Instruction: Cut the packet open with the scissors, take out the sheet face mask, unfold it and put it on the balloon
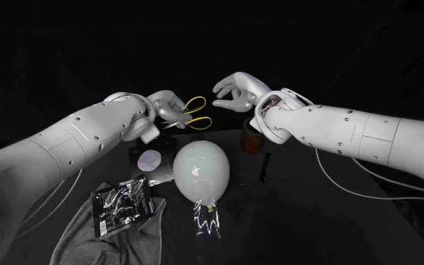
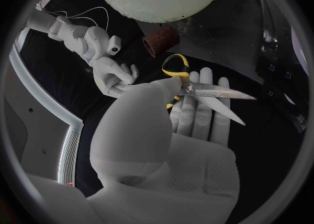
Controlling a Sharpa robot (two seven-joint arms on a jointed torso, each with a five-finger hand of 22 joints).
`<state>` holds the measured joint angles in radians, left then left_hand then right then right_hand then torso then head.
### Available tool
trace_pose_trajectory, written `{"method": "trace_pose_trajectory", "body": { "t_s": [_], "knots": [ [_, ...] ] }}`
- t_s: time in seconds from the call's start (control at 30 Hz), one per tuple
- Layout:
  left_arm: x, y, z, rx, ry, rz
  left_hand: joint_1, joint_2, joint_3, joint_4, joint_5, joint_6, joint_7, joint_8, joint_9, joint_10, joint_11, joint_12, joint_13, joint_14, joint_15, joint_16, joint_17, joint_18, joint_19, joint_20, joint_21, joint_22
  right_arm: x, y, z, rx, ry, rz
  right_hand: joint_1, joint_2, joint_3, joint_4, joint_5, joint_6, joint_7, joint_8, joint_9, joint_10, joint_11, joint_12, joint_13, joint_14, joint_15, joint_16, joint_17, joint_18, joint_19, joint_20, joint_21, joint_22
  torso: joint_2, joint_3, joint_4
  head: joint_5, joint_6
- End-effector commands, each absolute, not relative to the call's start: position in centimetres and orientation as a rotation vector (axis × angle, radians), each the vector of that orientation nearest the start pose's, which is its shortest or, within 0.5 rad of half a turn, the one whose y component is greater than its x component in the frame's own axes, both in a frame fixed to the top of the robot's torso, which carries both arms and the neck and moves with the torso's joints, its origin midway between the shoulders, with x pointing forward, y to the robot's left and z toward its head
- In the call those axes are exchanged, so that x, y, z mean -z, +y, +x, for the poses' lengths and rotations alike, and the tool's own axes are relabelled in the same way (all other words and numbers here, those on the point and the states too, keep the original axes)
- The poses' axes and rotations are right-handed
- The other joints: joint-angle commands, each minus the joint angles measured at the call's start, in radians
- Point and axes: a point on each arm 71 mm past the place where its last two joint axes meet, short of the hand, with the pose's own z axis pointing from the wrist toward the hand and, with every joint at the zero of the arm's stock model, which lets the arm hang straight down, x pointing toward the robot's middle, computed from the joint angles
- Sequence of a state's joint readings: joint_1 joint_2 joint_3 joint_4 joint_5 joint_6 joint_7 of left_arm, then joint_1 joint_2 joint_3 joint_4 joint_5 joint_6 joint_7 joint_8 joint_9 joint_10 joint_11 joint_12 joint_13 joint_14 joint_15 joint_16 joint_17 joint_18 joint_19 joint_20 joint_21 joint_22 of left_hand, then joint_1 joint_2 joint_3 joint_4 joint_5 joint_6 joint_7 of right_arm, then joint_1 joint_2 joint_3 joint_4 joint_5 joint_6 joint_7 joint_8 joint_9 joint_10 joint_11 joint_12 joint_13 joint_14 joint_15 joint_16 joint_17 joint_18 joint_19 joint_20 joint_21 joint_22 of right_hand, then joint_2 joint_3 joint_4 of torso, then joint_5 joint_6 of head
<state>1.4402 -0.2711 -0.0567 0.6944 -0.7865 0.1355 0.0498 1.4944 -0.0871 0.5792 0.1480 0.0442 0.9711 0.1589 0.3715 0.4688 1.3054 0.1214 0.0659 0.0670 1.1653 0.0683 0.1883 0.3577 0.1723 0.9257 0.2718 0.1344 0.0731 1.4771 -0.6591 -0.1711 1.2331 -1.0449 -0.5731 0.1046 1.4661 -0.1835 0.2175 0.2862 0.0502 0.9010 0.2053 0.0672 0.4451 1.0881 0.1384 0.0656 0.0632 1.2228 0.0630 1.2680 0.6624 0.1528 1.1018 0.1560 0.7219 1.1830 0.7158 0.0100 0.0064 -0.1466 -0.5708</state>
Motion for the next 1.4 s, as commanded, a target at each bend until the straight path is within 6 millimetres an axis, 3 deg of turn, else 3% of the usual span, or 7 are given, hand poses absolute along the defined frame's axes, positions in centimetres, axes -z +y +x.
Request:
{"method": "trace_pose_trajectory", "body": {
  "t_s": [0.03,0.27,0.8,1.13,1.27,1.33,1.4],
  "knots": [
    [9.7,12.4,62.7,1.041,1.829,-0.295,-0.007,0.007,0.011,-0.003,0.003,-0.004,-0.003,0.004,0.005,0.023,-0.028,0.0,0.001,0.0,-0.003,-0.001,0.001,0.01,0.003,0.0,0.004,0.0,9.2,-20.5,56.8,-0.796,1.414,0.242,-0.024,0.002,-0.032,-0.001,0.002,-0.026,0.006,-0.003,-0.009,-0.03,0.008,-0.003,0.0,-0.025,0.007,-0.007,-0.023,0.005,-0.028,0.006,-0.029,-0.007,-0.001,0.0018,-0.0009,0.002,0.002],
    [9.5,12.4,62.5,1.077,1.803,-0.311,-0.008,0.007,0.012,-0.004,0.003,-0.005,-0.002,0.004,0.006,0.022,-0.028,-0.001,0.0,0.0,-0.003,-0.002,0.002,0.01,0.003,0.0,0.004,0.0,10.7,-19.9,57.1,-0.812,1.473,0.288,-0.037,0.017,-0.099,0.002,0.001,-0.045,0.014,0.0,-0.021,-0.051,0.016,0.0,0.0,-0.043,0.014,0.003,-0.031,0.012,-0.047,0.018,-0.044,0.0,0.0,0.0037,0.0008,0.005,0.004],
    [9.3,11.9,62.3,1.103,1.782,-0.313,-0.01,0.007,0.014,-0.005,0.003,-0.005,-0.002,0.004,0.007,0.022,-0.027,-0.001,0.0,-0.001,-0.002,-0.002,0.002,0.01,0.003,0.0,0.004,0.0,11.6,-18.0,57.2,-0.852,1.501,0.262,-0.031,0.041,-0.121,0.0,0.001,-0.032,0.017,0.007,-0.023,-0.04,0.016,0.006,0.002,-0.023,0.015,0.029,0.006,0.008,-0.025,0.022,-0.006,0.025,0.0,0.0018,0.0004,0.003,0.005],
    [9.3,11.8,62.2,1.109,1.775,-0.314,-0.011,0.007,0.015,-0.006,0.003,-0.006,-0.002,0.004,0.008,0.021,-0.027,-0.001,0.0,-0.001,-0.002,-0.003,0.002,0.01,0.002,0.0,0.004,0.0,11.9,-17.7,57.5,-0.843,1.515,0.251,0.007,0.082,-0.112,-0.013,-0.002,-0.015,0.015,0.013,-0.025,-0.02,0.013,0.012,0.003,-0.006,0.013,0.053,0.034,0.005,-0.004,0.022,0.032,0.051,0.0,0.0014,0.0003,0.005,0.003],
    [9.2,11.8,62.2,1.119,1.77,-0.318,-0.013,0.007,0.017,-0.007,0.003,-0.007,-0.002,0.005,0.009,0.021,-0.027,-0.001,0.0,-0.001,-0.002,-0.003,0.003,0.01,0.002,0.0,0.003,0.0,11.9,-17.4,57.4,-0.853,1.516,0.248,0.047,0.117,-0.081,-0.024,-0.002,0.011,0.006,0.026,-0.022,0.014,0.002,0.025,0.005,0.014,0.004,0.07,0.068,-0.001,0.021,0.017,0.074,0.072,0.0,0.0011,-0.0004,0.006,0.003],
    [9.2,11.7,62.2,1.124,1.767,-0.318,-0.014,0.007,0.017,-0.007,0.003,-0.007,-0.002,0.005,0.01,0.021,-0.027,-0.001,0.0,-0.002,-0.002,-0.003,0.003,0.01,0.002,0.0,0.003,0.0,11.9,-17.3,57.4,-0.861,1.515,0.252,0.106,0.166,-0.021,-0.041,0.0,0.084,-0.032,0.065,-0.008,0.094,-0.029,0.057,0.013,0.067,-0.027,0.107,0.155,-0.014,0.081,-0.002,0.172,0.117,0.0,0.001,-0.0008,0.006,0.003],
    [9.2,11.6,62.2,1.128,1.763,-0.318,-0.014,0.007,0.017,-0.007,0.003,-0.007,-0.002,0.005,0.01,0.021,-0.027,-0.001,0.0,-0.002,-0.002,-0.003,0.003,0.01,0.002,0.0,0.003,0.0,12.0,-17.3,57.3,-0.866,1.514,0.253,0.145,0.185,0.03,-0.066,-0.001,0.15,-0.068,0.108,0.014,0.179,-0.068,0.085,0.021,0.118,-0.055,0.14,0.238,-0.031,0.139,-0.03,0.268,0.161,0.0,0.0009,-0.0013,0.006,0.004]
  ]
}}
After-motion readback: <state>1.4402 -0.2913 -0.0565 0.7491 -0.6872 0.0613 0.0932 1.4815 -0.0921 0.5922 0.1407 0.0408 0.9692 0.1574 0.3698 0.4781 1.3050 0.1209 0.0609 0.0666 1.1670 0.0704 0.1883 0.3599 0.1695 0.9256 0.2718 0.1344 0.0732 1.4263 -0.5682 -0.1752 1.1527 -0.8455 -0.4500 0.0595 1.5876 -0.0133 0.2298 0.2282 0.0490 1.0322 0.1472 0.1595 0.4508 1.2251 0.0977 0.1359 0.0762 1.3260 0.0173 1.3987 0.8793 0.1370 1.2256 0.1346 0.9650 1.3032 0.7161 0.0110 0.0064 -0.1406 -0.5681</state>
